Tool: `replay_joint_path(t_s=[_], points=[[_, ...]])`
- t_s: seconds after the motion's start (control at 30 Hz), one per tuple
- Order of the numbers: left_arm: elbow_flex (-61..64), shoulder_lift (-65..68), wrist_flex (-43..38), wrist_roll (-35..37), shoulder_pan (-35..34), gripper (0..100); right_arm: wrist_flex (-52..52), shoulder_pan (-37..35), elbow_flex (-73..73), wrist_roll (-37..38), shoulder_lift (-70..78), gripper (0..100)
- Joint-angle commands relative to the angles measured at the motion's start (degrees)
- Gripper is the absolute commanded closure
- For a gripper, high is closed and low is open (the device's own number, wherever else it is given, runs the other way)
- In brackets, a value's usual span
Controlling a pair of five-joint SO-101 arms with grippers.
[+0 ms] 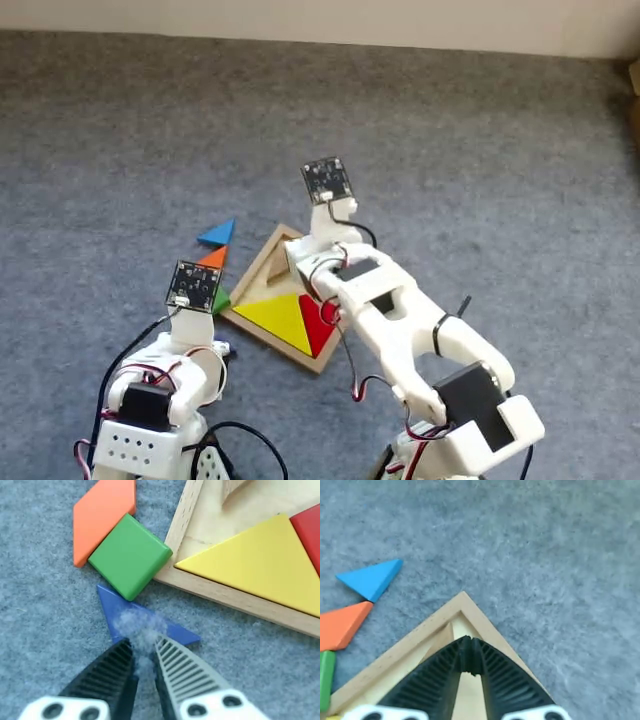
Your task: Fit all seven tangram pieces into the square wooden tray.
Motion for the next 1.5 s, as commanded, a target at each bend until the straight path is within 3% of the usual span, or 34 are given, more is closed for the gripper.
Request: replay_joint_path(t_s=[0.0,0.27,0.83,1.47], points=[[1.19,-2.24,0.26,0.62,-0.13,98,-4.79,-0.75,0.92,0.26,-1.80,99.3],[1.19,-2.24,0.26,0.62,-0.13,98,-4.70,-6.81,1.10,0.53,6.37,99.4],[1.19,-2.24,0.26,0.62,-0.13,98,0.66,-13.23,4.44,0.53,-2.95,99.4],[1.19,-2.24,0.26,0.62,-0.13,98,1.10,-6.11,3.91,0.53,-3.12,99.4]])
